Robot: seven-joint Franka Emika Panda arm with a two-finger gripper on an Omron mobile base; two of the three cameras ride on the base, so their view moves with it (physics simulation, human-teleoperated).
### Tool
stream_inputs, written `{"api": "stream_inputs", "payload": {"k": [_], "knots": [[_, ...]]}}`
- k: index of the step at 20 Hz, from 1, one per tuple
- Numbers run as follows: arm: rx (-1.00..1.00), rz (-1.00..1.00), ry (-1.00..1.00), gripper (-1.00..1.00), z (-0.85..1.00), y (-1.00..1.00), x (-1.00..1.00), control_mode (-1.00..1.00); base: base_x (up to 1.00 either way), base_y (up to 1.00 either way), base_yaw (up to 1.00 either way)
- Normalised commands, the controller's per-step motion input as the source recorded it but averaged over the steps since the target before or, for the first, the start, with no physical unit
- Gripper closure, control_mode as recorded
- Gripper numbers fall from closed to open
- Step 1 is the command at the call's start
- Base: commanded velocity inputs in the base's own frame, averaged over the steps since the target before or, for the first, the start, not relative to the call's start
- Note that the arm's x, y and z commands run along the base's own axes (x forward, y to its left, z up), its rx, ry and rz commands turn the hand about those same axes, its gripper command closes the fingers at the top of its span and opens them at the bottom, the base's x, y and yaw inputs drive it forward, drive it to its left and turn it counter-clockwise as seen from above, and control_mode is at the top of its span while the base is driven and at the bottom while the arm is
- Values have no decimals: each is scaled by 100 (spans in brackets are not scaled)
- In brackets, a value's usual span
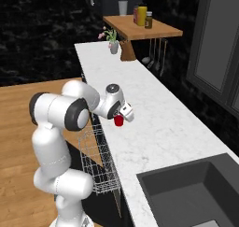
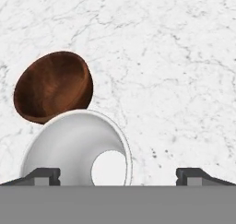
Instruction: Pick up the cup and bowl from the counter, place them in the dishwasher, and close the dishwasher door.
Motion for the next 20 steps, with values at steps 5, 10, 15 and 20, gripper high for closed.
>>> {"api": "stream_inputs", "payload": {"k": [5, 10, 15, 20], "knots": [[0, -2, 0, -100, -21, -3, 19, -100, 0, 0, 0], [0, -2, 0, -100, -19, 0, 16, -100, 0, 0, 0], [0, -2, 4, 100, -28, 0, 3, -100, 0, 0, 0], [0, -1, 7, 100, -38, 0, 0, -100, 0, 0, 0]]}}
